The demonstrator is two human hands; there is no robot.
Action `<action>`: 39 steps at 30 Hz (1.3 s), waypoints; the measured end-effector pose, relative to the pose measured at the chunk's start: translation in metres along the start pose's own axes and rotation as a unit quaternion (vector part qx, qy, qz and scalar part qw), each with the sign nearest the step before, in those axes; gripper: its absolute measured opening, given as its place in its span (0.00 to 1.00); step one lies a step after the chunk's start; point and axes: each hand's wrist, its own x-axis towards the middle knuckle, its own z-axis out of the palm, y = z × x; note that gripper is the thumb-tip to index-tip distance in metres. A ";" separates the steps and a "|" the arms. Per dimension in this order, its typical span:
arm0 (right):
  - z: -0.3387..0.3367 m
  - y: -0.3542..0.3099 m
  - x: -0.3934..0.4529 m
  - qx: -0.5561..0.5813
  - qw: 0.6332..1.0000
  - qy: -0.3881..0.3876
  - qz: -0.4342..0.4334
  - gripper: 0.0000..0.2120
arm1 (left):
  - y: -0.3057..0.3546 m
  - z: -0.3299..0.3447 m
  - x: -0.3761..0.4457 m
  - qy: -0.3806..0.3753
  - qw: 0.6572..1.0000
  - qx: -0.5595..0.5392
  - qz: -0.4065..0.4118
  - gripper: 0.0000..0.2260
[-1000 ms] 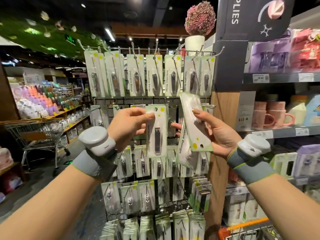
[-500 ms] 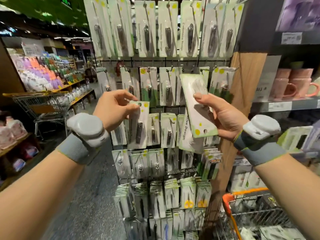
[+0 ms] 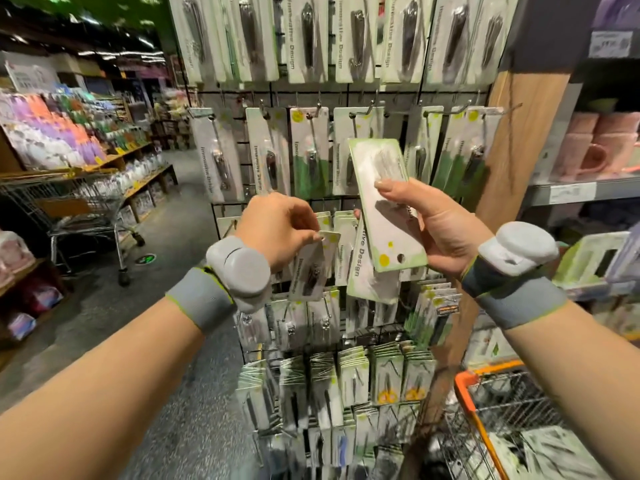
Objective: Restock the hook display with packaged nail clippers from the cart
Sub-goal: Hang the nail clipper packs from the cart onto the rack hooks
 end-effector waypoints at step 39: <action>0.010 -0.036 0.005 -0.046 0.991 -0.127 0.009 0.12 | 0.074 -0.034 0.022 -0.041 0.887 -0.449 -0.103 0.10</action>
